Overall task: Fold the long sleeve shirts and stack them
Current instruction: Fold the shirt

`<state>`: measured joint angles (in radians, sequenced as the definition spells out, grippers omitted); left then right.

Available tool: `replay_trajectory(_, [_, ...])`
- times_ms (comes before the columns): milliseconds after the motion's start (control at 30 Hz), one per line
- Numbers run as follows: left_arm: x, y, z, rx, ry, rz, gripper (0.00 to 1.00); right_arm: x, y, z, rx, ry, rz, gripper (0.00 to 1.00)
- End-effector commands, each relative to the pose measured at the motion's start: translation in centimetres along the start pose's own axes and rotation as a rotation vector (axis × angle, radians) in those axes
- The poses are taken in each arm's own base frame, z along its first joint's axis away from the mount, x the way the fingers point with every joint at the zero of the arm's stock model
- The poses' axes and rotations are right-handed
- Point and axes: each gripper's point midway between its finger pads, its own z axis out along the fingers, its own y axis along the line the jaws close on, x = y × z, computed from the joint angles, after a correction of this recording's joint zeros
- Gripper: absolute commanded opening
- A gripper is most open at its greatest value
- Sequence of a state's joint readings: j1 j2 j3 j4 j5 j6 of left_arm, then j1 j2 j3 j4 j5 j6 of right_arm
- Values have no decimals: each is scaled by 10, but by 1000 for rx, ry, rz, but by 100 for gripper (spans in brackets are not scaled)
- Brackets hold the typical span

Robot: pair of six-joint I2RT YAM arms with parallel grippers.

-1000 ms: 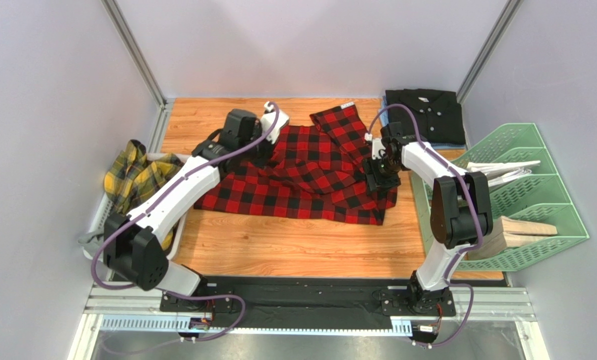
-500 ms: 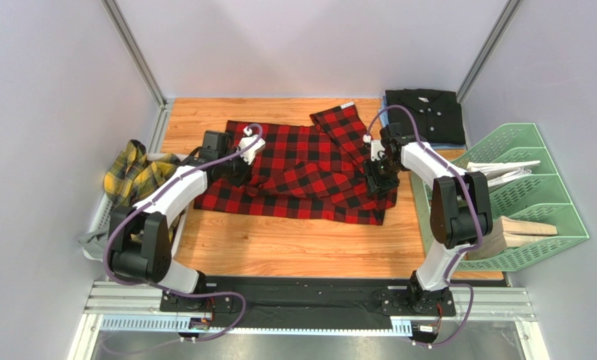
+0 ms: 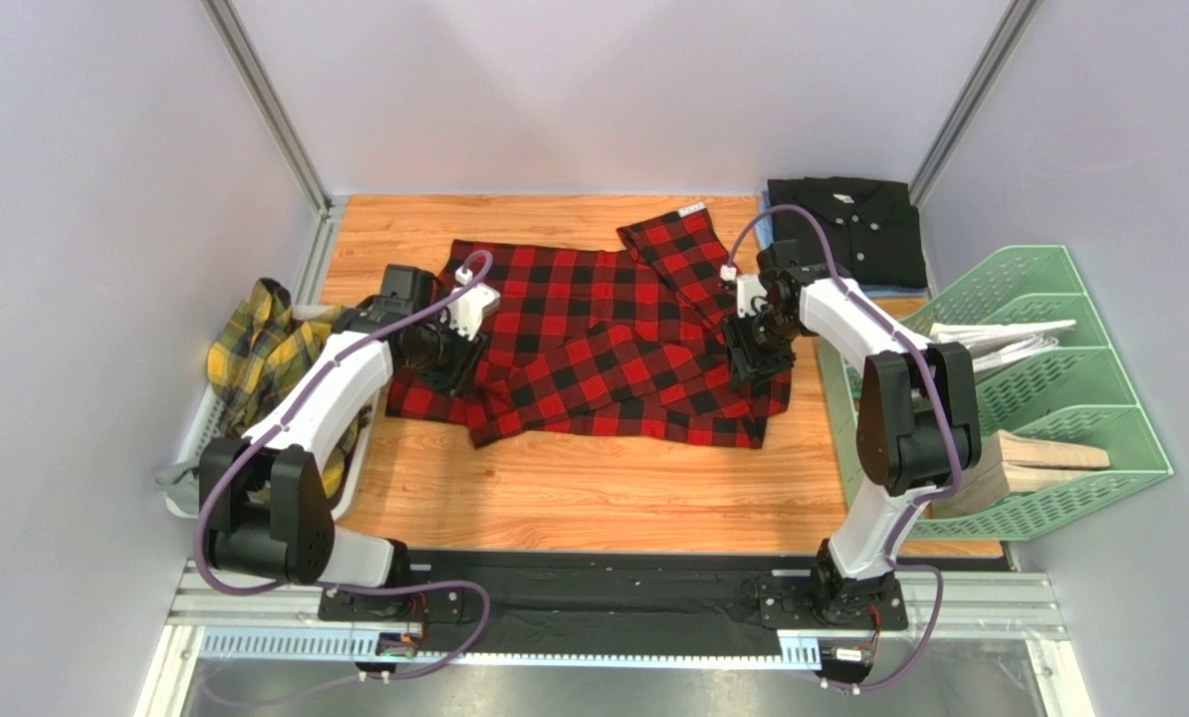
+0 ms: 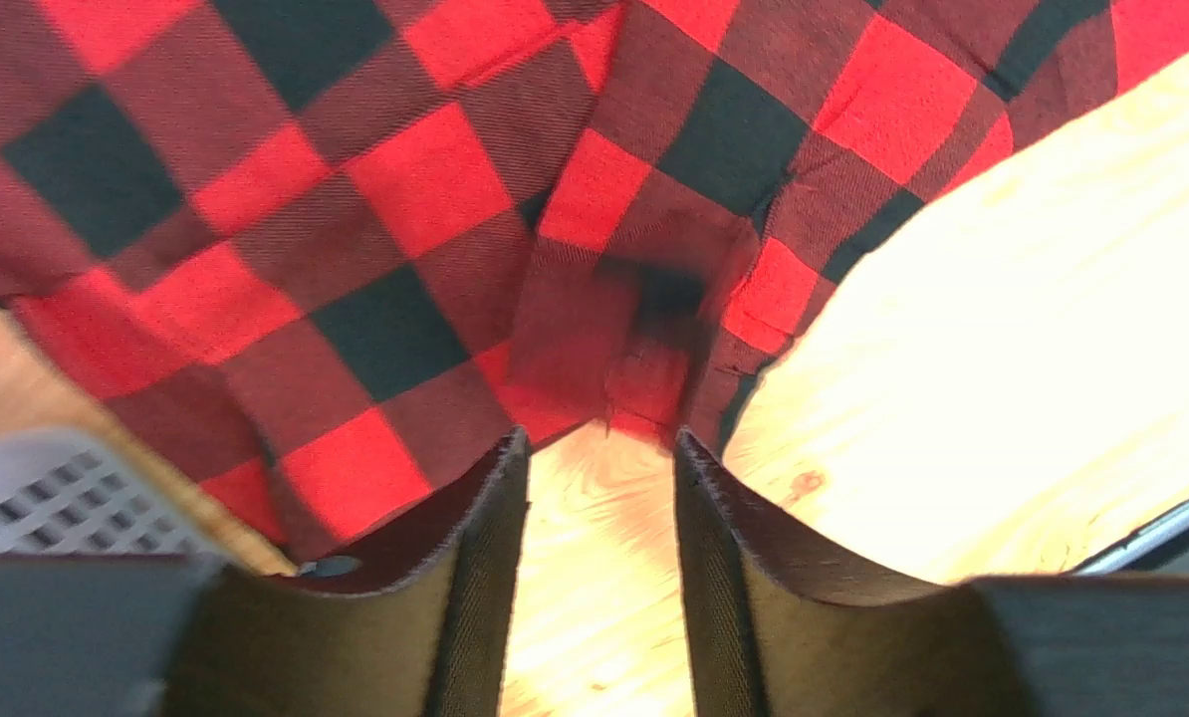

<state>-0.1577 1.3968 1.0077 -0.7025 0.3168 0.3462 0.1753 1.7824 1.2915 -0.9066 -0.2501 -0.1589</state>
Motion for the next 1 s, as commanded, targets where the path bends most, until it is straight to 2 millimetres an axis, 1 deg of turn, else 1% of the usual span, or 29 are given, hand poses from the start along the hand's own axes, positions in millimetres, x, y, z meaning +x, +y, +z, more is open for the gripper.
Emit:
replay_trajectory(0, [-28, 12, -15, -53, -31, 9, 50, -25, 3, -20, -4, -82, -41, 45])
replay_trajectory(33, [-31, 12, -14, -49, -25, -10, 61, -28, 3, -21, -4, -88, -45, 44])
replay_trajectory(67, [-34, 13, -12, -50, -16, -62, 68, -28, 3, -21, -3, -85, -45, 44])
replay_trajectory(100, [-34, 14, -6, -42, 16, -96, 68, -28, 2, -22, 0, -86, -47, 45])
replay_trajectory(167, [-33, 17, 0, -50, 49, -162, 68, -30, 3, -22, 0, -86, -50, 45])
replay_trajectory(200, [-27, 17, 6, -52, 97, -216, 68, -31, 3, -23, -1, -90, -53, 45])
replay_trajectory(233, [-24, 16, 8, -46, 119, -232, 66, -30, 2, -22, 0, -87, -51, 45])
replay_trajectory(267, [-19, 16, 11, -50, 140, -250, 62, -31, 2, -22, -2, -91, -56, 45])
replay_trajectory(300, [-13, 18, 15, -59, 162, -262, 61, -31, 3, -22, -4, -88, -55, 45])
replay_trajectory(367, [-6, 19, 20, -62, 191, -268, 57, -29, 2, -19, -7, -79, -55, 45])
replay_trajectory(433, [4, 24, 24, -88, 237, -273, 56, -27, 2, -18, -5, -73, -53, 44])
replay_trajectory(600, [24, 25, 41, -77, 319, -267, 55, -18, 1, -8, -9, -46, -44, 42])
replay_trajectory(667, [28, 26, 47, -68, 334, -243, 56, -14, 0, -4, -10, -33, -38, 40])
replay_trajectory(733, [30, 24, 54, -37, 342, -226, 58, -5, -2, 4, -8, -5, -21, 35])
replay_trajectory(800, [33, 23, 60, -22, 347, -218, 57, -3, -3, 9, -2, 3, -15, 31])
replay_trajectory(833, [34, 23, 62, -17, 348, -213, 57, 2, -4, 14, -4, 19, -6, 29])
replay_trajectory(967, [40, 23, 66, -16, 357, -207, 53, 2, -8, 20, 8, 23, 5, 27])
